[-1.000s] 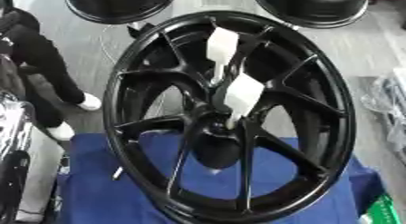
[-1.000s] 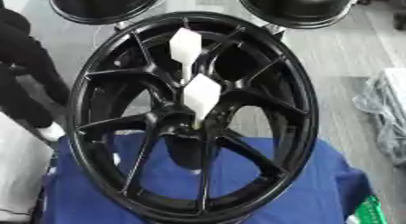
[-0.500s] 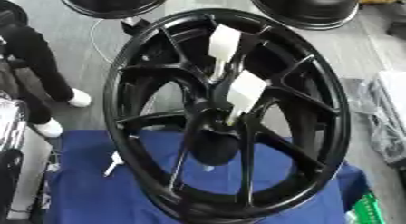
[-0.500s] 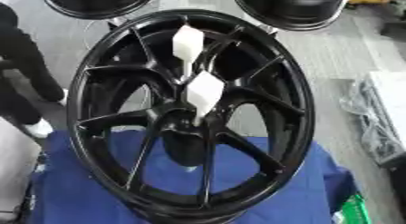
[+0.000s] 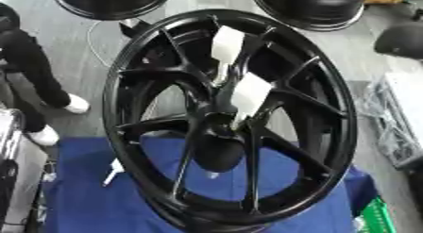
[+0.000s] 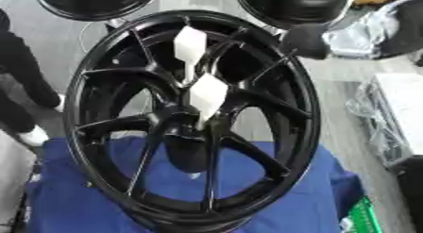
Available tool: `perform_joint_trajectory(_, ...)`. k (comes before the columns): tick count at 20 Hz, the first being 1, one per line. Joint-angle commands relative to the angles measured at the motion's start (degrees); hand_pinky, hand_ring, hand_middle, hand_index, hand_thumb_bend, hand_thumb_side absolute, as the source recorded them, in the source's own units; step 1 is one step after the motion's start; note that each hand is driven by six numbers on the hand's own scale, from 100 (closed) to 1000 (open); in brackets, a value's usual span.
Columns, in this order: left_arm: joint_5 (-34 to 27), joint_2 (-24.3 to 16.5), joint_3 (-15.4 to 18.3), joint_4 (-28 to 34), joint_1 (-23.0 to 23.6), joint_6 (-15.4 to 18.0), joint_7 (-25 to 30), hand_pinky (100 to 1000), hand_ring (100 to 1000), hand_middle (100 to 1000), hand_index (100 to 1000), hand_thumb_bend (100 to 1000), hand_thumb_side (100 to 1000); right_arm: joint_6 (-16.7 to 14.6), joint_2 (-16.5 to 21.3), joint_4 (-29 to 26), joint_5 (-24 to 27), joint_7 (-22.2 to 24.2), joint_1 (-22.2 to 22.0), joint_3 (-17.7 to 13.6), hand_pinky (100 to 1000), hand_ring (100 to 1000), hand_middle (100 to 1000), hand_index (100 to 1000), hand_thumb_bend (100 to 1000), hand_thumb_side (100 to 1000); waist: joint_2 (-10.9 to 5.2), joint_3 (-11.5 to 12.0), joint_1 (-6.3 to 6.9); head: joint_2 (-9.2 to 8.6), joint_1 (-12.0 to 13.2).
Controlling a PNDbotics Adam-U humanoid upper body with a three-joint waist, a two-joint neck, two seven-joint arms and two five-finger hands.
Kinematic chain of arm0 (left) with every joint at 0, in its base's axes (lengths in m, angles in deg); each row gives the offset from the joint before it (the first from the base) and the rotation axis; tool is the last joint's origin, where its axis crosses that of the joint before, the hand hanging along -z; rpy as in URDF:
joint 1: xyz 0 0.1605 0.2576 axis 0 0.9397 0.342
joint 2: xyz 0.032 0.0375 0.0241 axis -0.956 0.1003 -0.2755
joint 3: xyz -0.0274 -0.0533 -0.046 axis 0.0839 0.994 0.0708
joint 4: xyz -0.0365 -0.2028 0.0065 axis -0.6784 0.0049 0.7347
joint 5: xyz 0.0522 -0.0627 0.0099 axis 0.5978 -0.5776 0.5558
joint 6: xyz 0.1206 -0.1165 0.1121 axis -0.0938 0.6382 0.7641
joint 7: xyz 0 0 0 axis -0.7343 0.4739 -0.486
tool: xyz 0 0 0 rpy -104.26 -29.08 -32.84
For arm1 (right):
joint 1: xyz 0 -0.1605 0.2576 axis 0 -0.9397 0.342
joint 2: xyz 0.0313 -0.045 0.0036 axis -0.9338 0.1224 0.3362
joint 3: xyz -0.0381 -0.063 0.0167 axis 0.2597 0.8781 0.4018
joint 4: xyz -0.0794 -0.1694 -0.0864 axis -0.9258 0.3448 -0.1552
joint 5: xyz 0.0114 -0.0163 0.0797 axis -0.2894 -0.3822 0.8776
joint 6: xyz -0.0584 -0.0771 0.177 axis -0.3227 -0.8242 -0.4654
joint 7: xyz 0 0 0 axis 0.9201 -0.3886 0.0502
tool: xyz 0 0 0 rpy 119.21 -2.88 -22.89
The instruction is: Pull the pin out of the wheel hub.
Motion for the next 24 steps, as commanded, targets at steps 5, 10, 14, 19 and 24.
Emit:
perform_joint_trajectory(5,0.13,-1.84,0.37,0.8,-0.24,0.51,-0.6,808,747,751,783,196,701,-3.4,-3.22,-0.65,-5.4,6.21,4.37,8.38,805,822,847,867,641,264,-1.94,-0.18,0.21,0.11,0.52)
perform_joint_trajectory(10,-0.13,-1.93,0.09,0.52,0.06,0.62,-1.1,808,745,749,783,195,702,-6.45,-6.02,-0.65,-4.84,10.85,5.05,8.58,793,795,808,839,593,236,-2.43,-0.32,0.09,1.03,0.42)
perform_joint_trajectory(14,-0.24,-1.89,0.18,0.55,-0.08,0.69,-1.25,807,745,748,782,195,702,-4.75,-7.1,-0.65,-3.49,14.54,4.94,7.82,801,829,814,838,573,205,-2.55,-0.12,-0.02,0.87,-0.16)
perform_joint_trajectory(19,-0.34,-1.7,0.39,0.64,-0.35,0.79,-1.41,807,745,749,781,195,702,-4.14,-8.61,-0.65,-3.45,19.42,5.81,7.32,830,866,851,874,539,167,-2.29,0.37,0.06,1.01,-1.04)
perform_joint_trajectory(24,-0.37,-1.62,0.4,0.74,-0.47,0.75,-1.46,806,746,748,781,192,704,-7.51,-9.21,-0.65,-6.68,23.95,7.15,7.53,851,860,855,896,516,156,-1.53,0.63,0.23,0.44,-1.0)
